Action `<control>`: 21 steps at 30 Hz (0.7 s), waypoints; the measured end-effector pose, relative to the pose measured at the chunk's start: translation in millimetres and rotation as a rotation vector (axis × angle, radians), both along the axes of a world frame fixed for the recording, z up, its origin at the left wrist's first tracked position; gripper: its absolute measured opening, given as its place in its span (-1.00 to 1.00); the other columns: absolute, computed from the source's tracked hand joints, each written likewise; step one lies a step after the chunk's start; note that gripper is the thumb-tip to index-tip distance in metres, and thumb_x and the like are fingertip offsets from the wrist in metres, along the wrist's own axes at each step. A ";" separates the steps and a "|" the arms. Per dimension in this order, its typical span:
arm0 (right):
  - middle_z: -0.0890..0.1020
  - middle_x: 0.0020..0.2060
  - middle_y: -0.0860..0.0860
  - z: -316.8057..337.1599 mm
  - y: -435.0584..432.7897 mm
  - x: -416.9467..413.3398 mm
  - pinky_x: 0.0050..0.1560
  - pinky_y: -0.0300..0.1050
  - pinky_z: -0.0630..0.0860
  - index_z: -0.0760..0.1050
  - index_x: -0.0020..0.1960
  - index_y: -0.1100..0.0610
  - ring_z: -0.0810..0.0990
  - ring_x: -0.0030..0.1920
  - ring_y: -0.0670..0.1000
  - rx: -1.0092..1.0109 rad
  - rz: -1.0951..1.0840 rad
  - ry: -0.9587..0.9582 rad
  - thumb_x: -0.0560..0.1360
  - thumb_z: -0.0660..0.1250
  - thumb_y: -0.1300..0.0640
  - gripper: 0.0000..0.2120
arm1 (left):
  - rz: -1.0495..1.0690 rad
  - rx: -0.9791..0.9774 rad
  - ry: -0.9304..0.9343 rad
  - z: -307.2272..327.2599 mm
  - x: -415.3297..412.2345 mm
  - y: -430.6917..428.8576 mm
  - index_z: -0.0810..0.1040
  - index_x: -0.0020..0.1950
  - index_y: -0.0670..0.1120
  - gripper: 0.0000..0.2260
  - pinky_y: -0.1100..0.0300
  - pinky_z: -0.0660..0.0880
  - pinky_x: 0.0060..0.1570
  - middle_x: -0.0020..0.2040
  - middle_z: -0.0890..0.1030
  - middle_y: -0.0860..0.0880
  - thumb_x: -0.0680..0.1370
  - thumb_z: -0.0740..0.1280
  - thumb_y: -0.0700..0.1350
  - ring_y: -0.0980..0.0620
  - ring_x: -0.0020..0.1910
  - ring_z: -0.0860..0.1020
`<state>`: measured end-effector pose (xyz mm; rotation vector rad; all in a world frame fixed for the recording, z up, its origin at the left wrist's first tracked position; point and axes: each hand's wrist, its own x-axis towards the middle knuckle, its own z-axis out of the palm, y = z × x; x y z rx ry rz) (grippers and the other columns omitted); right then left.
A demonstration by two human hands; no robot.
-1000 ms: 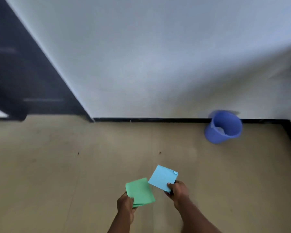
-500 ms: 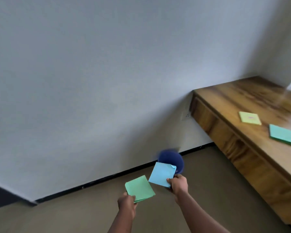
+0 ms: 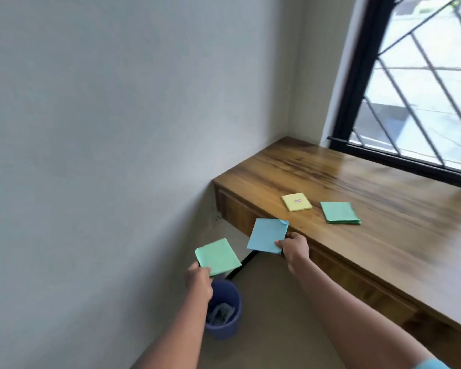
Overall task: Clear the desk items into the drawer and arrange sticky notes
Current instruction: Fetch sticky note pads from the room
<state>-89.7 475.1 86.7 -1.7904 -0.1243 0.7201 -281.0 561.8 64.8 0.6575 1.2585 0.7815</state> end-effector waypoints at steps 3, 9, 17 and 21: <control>0.62 0.08 0.16 15.3 11.1 32.2 0.08 0.02 0.58 0.47 0.22 0.24 0.62 0.03 0.12 0.025 -0.104 0.002 0.44 0.37 0.32 -0.65 | -0.045 0.031 -0.014 22.3 35.3 40.4 0.35 0.38 -0.29 -0.57 -0.09 0.41 0.21 0.25 0.49 -0.28 0.53 0.10 -0.53 -0.14 0.10 0.48; 0.62 0.09 0.15 30.7 27.2 72.9 0.04 -0.03 0.58 0.51 0.23 0.23 0.60 0.02 0.11 0.063 -0.270 -0.040 0.43 0.38 0.33 -0.64 | -0.140 0.058 0.026 41.5 99.2 101.3 0.37 0.38 -0.26 -0.51 -0.17 0.45 0.22 0.25 0.50 -0.33 0.48 0.16 -0.56 -0.28 0.22 0.51; 0.58 0.09 0.24 16.6 45.0 138.6 -0.07 0.04 0.62 0.46 0.26 0.28 0.62 -0.01 0.20 0.182 -0.475 0.029 0.44 0.35 0.40 -0.61 | -0.254 0.035 0.079 44.2 197.4 146.5 0.39 0.36 -0.27 -0.57 0.01 0.51 0.08 0.25 0.52 -0.29 0.51 0.21 -0.51 -0.18 0.16 0.55; 0.58 0.11 0.26 7.1 68.6 184.8 -0.12 -0.01 0.60 0.48 0.25 0.27 0.62 -0.04 0.20 0.164 -0.500 0.039 0.45 0.37 0.37 -0.63 | -0.256 0.037 0.110 48.3 248.6 161.3 0.40 0.31 -0.32 -0.66 -0.01 0.52 0.13 0.23 0.51 -0.27 0.54 0.23 -0.45 -0.20 0.22 0.52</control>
